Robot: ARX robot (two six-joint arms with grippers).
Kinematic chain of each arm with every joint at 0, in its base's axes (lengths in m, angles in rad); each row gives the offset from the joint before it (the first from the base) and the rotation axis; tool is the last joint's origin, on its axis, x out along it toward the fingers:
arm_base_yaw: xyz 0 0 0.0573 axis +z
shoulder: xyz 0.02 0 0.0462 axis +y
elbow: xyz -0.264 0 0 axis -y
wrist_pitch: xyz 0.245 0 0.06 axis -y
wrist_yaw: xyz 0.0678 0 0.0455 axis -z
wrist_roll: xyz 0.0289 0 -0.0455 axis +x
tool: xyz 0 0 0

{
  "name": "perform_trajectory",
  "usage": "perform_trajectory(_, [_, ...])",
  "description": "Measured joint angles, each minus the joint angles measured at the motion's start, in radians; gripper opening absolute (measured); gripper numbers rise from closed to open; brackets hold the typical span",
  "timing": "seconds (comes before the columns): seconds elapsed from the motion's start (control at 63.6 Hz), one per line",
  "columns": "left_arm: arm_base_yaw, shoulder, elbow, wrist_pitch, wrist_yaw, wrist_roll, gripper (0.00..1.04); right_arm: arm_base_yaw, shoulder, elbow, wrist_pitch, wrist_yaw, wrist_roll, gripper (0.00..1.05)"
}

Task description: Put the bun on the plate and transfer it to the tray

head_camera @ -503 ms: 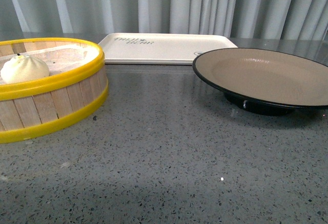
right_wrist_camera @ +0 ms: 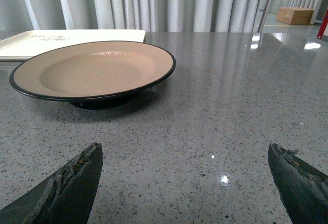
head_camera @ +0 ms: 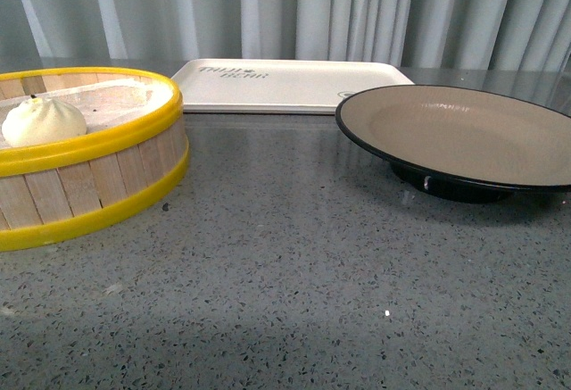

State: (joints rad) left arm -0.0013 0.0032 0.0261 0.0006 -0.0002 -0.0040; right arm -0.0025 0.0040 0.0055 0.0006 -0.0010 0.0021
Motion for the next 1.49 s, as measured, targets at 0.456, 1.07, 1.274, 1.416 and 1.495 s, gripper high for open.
perform_trajectory(0.456, [0.0, 0.0, 0.0, 0.0, 0.0, 0.0, 0.98, 0.0, 0.0, 0.0, 0.0, 0.0, 0.0, 0.96])
perform_trajectory(1.07, [0.021, 0.921, 0.7, -0.06, 0.038, -0.05, 0.98, 0.0, 0.0, 0.0, 0.0, 0.0, 0.0, 0.96])
perform_trajectory(1.274, [-0.094, 1.246, 0.94, -0.07, -0.029, -0.019, 0.98, 0.0, 0.0, 0.0, 0.0, 0.0, 0.0, 0.96])
perform_trajectory(1.416, [-0.113, 1.352, 1.008, -0.088, -0.062, -0.009, 0.98, 0.0, 0.0, 0.0, 0.0, 0.0, 0.0, 0.96])
perform_trajectory(1.495, [-0.118, 1.408, 1.041, -0.098, -0.082, -0.002, 0.98, 0.0, 0.0, 0.0, 0.0, 0.0, 0.0, 0.96])
